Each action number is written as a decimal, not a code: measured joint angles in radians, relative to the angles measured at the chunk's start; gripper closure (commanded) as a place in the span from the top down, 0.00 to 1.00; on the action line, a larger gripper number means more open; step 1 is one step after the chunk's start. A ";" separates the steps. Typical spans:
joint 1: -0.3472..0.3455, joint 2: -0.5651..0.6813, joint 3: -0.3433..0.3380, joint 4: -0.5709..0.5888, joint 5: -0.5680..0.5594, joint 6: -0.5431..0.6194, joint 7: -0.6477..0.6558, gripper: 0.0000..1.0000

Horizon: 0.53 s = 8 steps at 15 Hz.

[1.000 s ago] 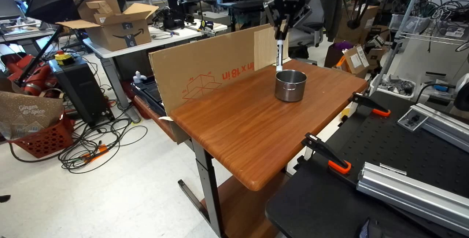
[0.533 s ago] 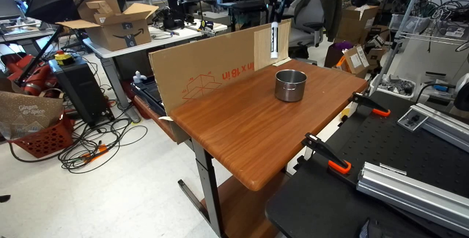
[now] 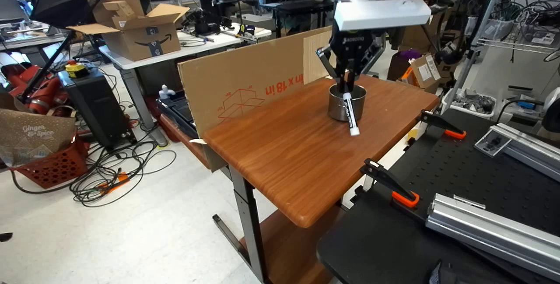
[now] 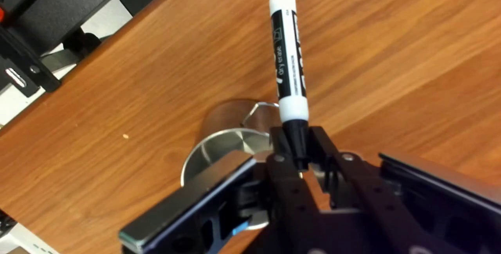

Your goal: Remove the marker from the pot and put it on the table

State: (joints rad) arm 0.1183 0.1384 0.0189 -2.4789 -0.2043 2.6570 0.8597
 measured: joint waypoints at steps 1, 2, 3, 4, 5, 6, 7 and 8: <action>0.004 0.028 0.000 0.002 -0.018 0.008 0.015 0.05; 0.010 0.054 -0.002 0.007 -0.032 0.015 0.028 0.05; 0.021 0.078 -0.007 0.018 -0.046 0.017 0.042 0.05; 0.033 0.099 -0.013 0.031 -0.056 0.017 0.054 0.05; 0.046 0.116 -0.019 0.043 -0.063 0.017 0.064 0.05; 0.059 0.127 -0.023 0.052 -0.065 0.015 0.071 0.05; 0.073 0.132 -0.026 0.058 -0.067 0.015 0.078 0.05; 0.087 0.138 -0.028 0.065 -0.068 0.015 0.084 0.05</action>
State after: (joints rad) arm 0.2051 0.2768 -0.0093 -2.4134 -0.2728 2.6721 0.9442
